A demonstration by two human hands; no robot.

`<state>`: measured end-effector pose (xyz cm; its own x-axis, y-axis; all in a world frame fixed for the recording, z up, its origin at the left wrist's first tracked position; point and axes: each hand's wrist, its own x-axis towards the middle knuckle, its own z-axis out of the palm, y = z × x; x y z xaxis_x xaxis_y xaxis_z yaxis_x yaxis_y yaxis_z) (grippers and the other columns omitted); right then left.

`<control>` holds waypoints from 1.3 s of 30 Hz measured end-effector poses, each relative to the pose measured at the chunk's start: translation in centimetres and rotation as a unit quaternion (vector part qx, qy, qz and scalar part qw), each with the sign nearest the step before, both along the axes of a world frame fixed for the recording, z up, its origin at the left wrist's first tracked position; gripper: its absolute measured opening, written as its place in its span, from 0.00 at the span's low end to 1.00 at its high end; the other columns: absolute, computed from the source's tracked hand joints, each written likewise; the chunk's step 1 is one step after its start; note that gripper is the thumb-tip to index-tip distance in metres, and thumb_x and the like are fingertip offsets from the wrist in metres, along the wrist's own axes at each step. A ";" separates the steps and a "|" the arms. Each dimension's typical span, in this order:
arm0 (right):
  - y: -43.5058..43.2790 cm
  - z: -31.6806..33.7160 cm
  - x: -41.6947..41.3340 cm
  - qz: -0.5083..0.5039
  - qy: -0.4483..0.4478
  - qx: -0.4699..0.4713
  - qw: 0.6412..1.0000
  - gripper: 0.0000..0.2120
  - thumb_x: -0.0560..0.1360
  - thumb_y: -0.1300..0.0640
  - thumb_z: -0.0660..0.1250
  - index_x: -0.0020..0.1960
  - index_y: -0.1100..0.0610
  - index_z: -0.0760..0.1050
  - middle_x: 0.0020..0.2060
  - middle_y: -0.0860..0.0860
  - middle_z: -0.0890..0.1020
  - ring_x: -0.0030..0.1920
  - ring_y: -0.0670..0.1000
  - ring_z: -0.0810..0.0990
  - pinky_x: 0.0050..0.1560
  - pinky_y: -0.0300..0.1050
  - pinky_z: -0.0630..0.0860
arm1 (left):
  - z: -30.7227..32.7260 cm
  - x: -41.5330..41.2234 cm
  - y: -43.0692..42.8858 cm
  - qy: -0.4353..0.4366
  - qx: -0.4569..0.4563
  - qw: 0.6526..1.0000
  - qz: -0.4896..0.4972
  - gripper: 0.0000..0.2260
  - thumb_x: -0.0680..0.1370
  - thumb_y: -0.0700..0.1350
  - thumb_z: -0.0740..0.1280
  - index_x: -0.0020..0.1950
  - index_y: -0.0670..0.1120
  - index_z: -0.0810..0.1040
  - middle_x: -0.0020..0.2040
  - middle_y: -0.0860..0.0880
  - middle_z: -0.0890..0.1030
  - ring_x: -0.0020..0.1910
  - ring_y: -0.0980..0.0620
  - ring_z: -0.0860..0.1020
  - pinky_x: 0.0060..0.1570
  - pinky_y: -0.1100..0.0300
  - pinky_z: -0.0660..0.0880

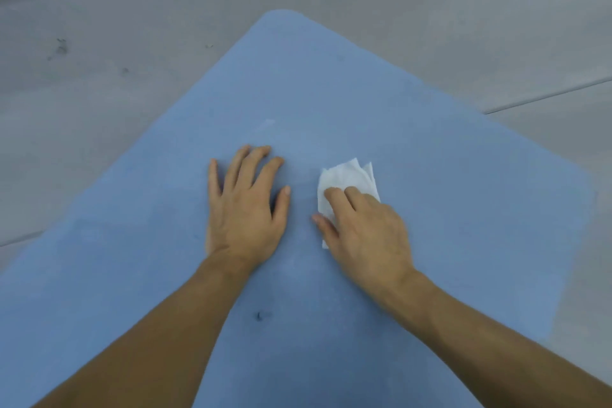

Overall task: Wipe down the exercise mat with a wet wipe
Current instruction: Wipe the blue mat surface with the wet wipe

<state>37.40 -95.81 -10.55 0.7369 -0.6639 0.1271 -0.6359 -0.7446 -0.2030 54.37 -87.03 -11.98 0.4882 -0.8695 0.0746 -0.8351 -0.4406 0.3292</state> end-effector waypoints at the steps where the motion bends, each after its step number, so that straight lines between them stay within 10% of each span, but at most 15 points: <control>1: -0.1 -0.2 0.4 0.001 -0.006 -0.009 1.000 0.13 0.72 0.51 0.77 0.49 0.57 0.78 0.36 0.51 0.79 0.32 0.57 0.79 0.27 0.45 0.65 | 0.0 0.0 -0.1 -0.003 0.022 1.000 0.014 0.21 0.82 0.55 0.57 0.74 0.51 0.71 0.78 0.51 0.66 0.81 0.47 0.58 0.79 0.37 0.47; 11: -8.2 -0.8 7.6 -0.075 -0.037 0.103 0.991 0.10 0.79 0.60 0.64 0.48 0.52 0.62 0.45 0.52 0.82 0.48 0.60 0.80 0.36 0.48 0.63 | -0.7 0.0 -0.9 -0.045 0.114 0.989 0.087 0.33 0.81 0.62 0.49 0.83 0.48 0.56 0.85 0.44 0.49 0.83 0.43 0.45 0.79 0.35 0.46; 20: -6.6 0.1 6.2 0.187 -0.007 0.112 0.976 0.12 0.82 0.48 0.57 0.53 0.53 0.76 0.48 0.47 0.81 0.45 0.55 0.81 0.31 0.47 0.70 | -0.9 0.1 -0.8 -0.056 0.129 0.985 0.105 0.33 0.82 0.62 0.47 0.84 0.46 0.54 0.85 0.43 0.48 0.83 0.43 0.45 0.79 0.35 0.48; 31: -11.3 -0.3 13.4 0.035 -0.051 0.080 0.995 0.09 0.84 0.51 0.58 0.54 0.55 0.74 0.51 0.52 0.77 0.51 0.59 0.78 0.43 0.56 0.76 | -1.0 0.1 -1.1 -0.062 0.146 0.982 0.098 0.33 0.82 0.62 0.48 0.84 0.49 0.51 0.85 0.43 0.45 0.83 0.42 0.43 0.78 0.34 0.47; 39: -8.5 -0.7 8.3 0.246 -0.035 0.146 0.957 0.13 0.83 0.52 0.60 0.61 0.56 0.80 0.54 0.51 0.79 0.55 0.56 0.79 0.48 0.58 0.80 | -1.1 0.2 -1.0 -0.059 0.147 0.983 0.095 0.34 0.82 0.63 0.47 0.85 0.48 0.50 0.85 0.43 0.45 0.83 0.42 0.43 0.78 0.35 0.47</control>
<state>45.70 -104.35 -11.25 0.9663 -0.2525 0.0499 -0.1990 -0.8560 -0.4772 54.56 -88.04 -13.09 0.6467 -0.7561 -0.1009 -0.7535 -0.6538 0.0695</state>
